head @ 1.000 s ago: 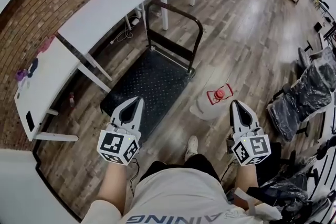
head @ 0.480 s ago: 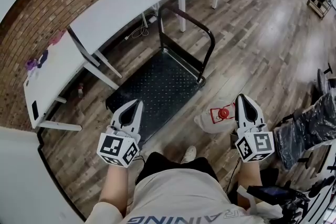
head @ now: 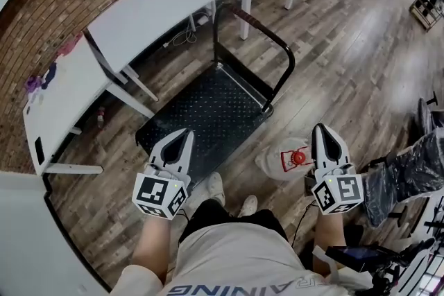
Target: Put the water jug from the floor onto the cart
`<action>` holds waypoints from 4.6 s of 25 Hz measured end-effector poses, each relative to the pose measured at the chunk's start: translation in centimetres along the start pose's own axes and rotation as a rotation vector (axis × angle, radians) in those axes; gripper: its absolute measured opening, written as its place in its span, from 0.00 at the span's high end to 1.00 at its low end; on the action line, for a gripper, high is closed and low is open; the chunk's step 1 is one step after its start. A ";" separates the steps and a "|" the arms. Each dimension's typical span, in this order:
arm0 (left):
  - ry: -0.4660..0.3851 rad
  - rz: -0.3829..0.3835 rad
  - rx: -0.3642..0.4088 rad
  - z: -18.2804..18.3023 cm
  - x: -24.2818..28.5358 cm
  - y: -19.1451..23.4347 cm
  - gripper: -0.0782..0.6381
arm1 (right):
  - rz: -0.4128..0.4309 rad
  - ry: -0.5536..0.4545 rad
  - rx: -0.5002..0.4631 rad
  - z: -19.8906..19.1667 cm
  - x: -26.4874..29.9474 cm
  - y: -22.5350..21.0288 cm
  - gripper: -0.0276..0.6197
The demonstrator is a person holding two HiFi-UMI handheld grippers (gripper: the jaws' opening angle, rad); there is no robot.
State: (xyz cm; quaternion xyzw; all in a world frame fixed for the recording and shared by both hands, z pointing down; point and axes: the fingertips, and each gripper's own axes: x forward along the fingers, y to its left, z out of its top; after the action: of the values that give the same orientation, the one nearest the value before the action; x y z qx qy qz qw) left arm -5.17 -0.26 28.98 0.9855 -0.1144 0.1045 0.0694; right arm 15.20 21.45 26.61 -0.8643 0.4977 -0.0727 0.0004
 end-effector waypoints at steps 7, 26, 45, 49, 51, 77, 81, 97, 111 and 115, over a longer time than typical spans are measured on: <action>-0.036 -0.174 0.030 3.5 7.1 2.0 0.89 | -0.212 0.009 -0.004 1.2 -0.4 -2.7 0.95; 0.166 -0.290 0.017 -6.6 17.1 -4.1 0.89 | -0.347 0.246 0.115 -14.3 -2.1 -14.1 0.94; 0.357 -0.271 0.041 -24.2 19.7 -4.8 0.89 | -0.277 0.597 0.204 -44.0 -1.5 -17.3 0.53; 0.388 -0.239 0.036 -27.6 21.0 -4.6 0.89 | -0.273 0.650 0.198 -49.6 -1.1 -18.5 0.46; 0.403 -0.230 0.023 -28.6 21.4 -4.5 0.89 | -0.273 0.675 0.196 -51.5 -1.1 -18.8 0.43; 0.375 -0.183 -0.001 -27.2 19.6 -1.9 0.89 | -0.393 0.686 0.154 -51.4 -2.2 -17.9 0.47; 0.322 -0.151 -0.009 -23.6 18.8 -0.7 0.89 | -0.379 0.662 0.116 -45.3 -1.5 -17.7 0.47; 0.159 0.089 -0.089 -11.3 9.1 11.8 0.89 | -0.161 0.595 -0.054 -19.9 6.8 -7.4 0.47; 0.022 0.281 -0.139 -7.3 1.2 22.8 0.89 | 0.175 0.570 -0.096 -14.3 19.2 7.7 0.47; 0.014 0.349 -0.164 -7.3 -1.0 24.0 0.89 | 0.306 0.582 -0.140 -14.4 21.9 12.3 0.47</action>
State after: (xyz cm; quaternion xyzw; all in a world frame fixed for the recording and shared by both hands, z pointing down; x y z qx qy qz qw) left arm -13.30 -22.03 38.55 0.9410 -0.2912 0.1121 0.1311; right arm 13.64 -2.59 42.71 -0.7205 0.6045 -0.2814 -0.1904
